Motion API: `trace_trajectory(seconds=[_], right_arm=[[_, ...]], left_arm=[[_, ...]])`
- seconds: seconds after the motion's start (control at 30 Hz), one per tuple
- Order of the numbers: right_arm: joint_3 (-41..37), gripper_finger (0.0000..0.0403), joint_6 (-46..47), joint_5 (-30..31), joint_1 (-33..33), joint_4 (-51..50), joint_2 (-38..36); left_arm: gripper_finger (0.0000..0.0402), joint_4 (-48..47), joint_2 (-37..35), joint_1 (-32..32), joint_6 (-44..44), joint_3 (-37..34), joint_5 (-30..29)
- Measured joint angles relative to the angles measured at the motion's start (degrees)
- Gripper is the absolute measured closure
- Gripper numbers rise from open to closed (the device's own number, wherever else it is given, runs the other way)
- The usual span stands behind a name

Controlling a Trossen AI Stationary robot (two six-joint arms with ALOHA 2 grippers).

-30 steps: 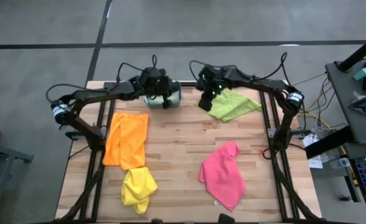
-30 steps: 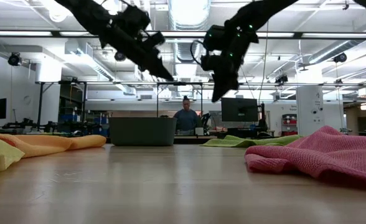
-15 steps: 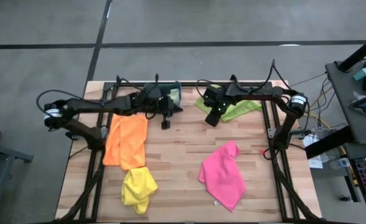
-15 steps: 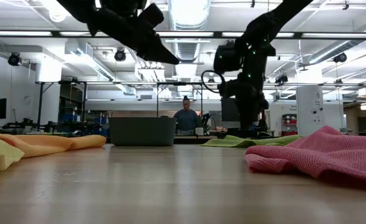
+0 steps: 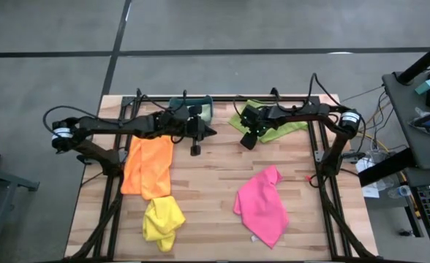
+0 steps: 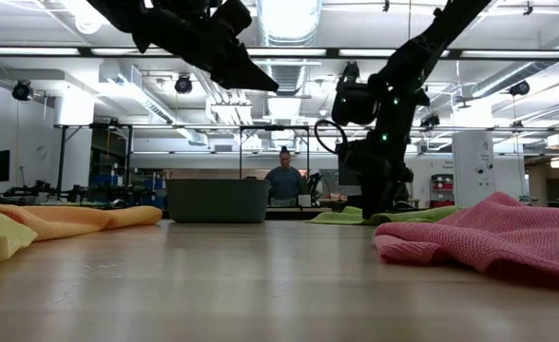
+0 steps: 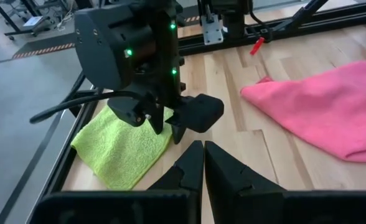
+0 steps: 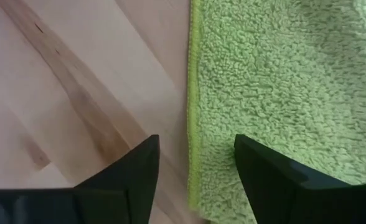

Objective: Fold microfiber towels
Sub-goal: Fold the green towel

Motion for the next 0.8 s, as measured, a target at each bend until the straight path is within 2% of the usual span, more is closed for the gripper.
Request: trace_trajectory(seconds=[0.2,0.43,0.6,0.8], right_arm=[[-2.9,0.0248,-0.4,0.8,0.0,4.1,0.0],[-3.1,0.0378,-2.1,3.1,0.0,4.4,0.0],[-1.2,0.0393,-4.0,3.9,0.5,3.4,-0.3],[2.1,0.0394,-6.1,2.1,2.3,0.2,-3.4]], left_arm=[[0.0402,0.0,0.0,0.0,0.0,0.0,0.0],[0.0402,0.0,0.0,-0.1,-2.8,0.0,0.0],[0.0402,0.0,0.0,-0.2,-3.5,-0.3,0.0],[0.0396,0.0,0.0,-0.3,-4.1,-1.0,0.0]])
